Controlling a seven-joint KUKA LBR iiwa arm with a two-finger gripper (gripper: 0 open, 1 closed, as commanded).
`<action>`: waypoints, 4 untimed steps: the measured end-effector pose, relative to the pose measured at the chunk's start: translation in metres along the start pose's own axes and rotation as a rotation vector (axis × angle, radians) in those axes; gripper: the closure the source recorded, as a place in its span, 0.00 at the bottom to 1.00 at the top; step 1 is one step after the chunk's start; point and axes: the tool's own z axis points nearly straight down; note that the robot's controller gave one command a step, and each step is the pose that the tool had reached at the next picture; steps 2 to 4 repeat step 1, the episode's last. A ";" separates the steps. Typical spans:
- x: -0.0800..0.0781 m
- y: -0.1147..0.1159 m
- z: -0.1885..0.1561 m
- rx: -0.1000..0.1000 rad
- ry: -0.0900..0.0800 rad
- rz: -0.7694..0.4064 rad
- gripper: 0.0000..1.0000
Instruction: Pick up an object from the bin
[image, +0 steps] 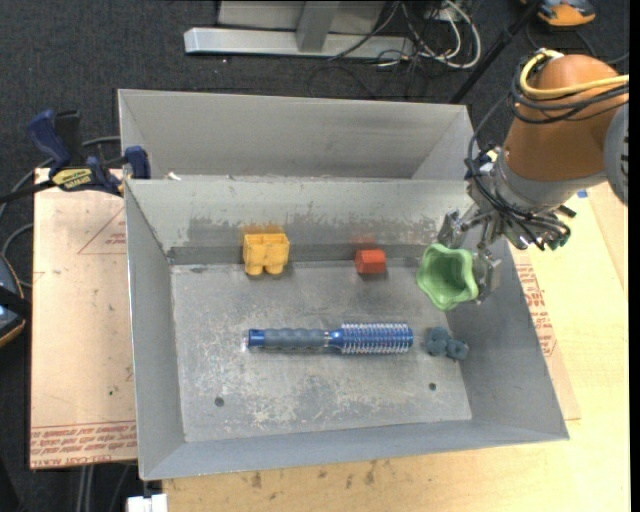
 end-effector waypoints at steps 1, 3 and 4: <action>-0.005 0.003 -0.087 0.003 -0.003 0.014 1.00; -0.005 0.003 -0.087 0.003 -0.003 0.014 1.00; -0.005 0.003 -0.087 0.003 -0.003 0.014 1.00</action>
Offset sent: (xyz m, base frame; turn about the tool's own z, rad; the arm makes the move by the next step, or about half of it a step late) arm -0.0002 0.0050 0.0818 0.0133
